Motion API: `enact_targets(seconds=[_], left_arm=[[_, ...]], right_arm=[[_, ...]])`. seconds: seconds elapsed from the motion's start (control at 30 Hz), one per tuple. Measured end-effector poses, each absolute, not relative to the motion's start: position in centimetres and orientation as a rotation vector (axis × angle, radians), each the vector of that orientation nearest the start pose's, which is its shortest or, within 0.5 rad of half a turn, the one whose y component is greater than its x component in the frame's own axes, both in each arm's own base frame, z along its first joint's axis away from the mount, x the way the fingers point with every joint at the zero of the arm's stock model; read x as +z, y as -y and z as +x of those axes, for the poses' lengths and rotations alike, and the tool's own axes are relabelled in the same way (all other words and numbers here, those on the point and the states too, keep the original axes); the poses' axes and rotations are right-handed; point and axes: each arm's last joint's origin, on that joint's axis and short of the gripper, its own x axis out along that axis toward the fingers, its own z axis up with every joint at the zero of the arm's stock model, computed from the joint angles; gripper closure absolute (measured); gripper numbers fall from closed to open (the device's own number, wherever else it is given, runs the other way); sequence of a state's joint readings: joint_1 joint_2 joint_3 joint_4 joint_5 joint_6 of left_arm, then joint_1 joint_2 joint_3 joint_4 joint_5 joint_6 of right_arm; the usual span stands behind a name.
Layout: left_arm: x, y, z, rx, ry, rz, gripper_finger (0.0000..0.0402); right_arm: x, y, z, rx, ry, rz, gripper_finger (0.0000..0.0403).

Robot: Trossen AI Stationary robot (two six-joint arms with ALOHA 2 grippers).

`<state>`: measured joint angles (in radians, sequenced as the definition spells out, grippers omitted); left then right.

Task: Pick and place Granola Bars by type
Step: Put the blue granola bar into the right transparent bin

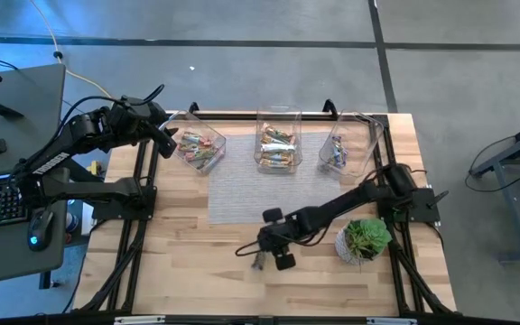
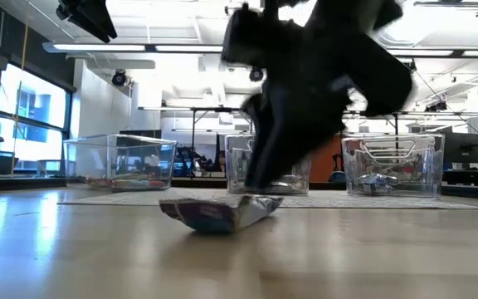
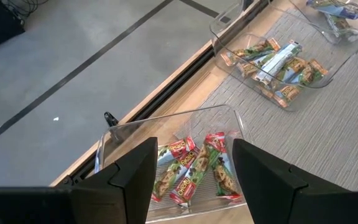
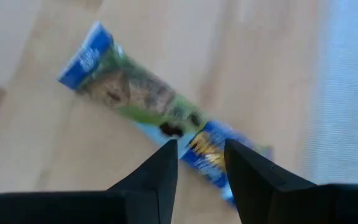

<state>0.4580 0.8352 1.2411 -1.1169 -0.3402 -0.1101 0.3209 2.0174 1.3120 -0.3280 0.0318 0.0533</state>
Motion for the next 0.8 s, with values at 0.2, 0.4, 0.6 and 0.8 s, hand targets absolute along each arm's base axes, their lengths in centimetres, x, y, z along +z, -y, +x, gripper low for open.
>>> enact_targets(seconds=[0.2,0.4,0.6,0.8], left_arm=[[38.9,-6.0,10.0,0.803,-0.686,-0.143,0.0197],[38.9,-6.0,10.0,0.803,-0.686,-0.142,0.0197],[38.9,-6.0,10.0,0.804,-0.686,-0.143,0.0197],[38.9,-6.0,10.0,0.803,-0.686,-0.142,0.0197]], right_arm=[[17.5,-13.6,37.7,0.123,-0.973,-0.195,0.0284],[17.3,-14.6,38.4,0.254,-0.878,-0.312,0.0284],[15.5,-13.2,39.8,0.388,-0.787,-0.267,0.0283],[15.3,-11.6,40.7,0.379,-0.759,-0.257,0.0283]])
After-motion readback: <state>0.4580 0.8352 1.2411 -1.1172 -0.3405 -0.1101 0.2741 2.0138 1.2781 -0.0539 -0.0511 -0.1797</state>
